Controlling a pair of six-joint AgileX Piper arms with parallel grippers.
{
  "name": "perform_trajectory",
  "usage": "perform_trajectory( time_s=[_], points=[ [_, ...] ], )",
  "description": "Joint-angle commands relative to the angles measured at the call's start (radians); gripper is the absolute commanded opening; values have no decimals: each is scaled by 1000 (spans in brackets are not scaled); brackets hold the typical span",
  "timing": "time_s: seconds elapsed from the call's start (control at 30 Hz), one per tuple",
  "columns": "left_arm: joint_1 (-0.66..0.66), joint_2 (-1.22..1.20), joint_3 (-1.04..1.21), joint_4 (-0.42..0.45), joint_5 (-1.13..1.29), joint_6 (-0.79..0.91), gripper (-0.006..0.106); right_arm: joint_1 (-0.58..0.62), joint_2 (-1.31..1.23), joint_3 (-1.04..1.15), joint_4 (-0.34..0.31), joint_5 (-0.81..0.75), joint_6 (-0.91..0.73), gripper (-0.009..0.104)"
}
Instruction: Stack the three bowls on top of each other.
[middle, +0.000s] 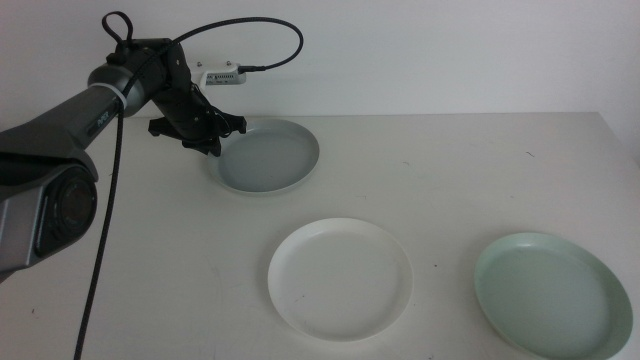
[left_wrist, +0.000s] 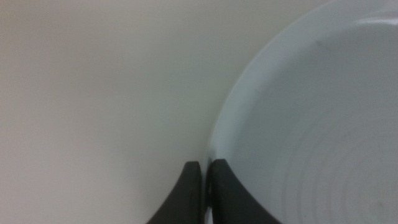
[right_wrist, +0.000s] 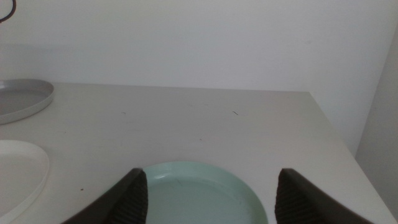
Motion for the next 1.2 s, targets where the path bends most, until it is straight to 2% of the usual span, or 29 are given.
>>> perform_trajectory(
  time_s=[0.0,0.2,0.33,0.8,1.17],
  points=[
    [3,-84,-29,-10,-21,21,0,-7,-27,-8,-6,-82,-9,52],
    [6,-170,-16,-14,5,15,0,-7,-27,-8,-6,-82,-9,52],
    [-3,-266,78,-27,-29,15,0,-7,-27,-8,-6,-82,-9,52],
    [-101,-798,780,-93,-411,-11,0,-7,-27,-8,-6,-82,-9,52],
    [-284,-909,1086,-119,-532,-128,0,-7,-27,-8,-6,-82,-9,52]
  ],
)
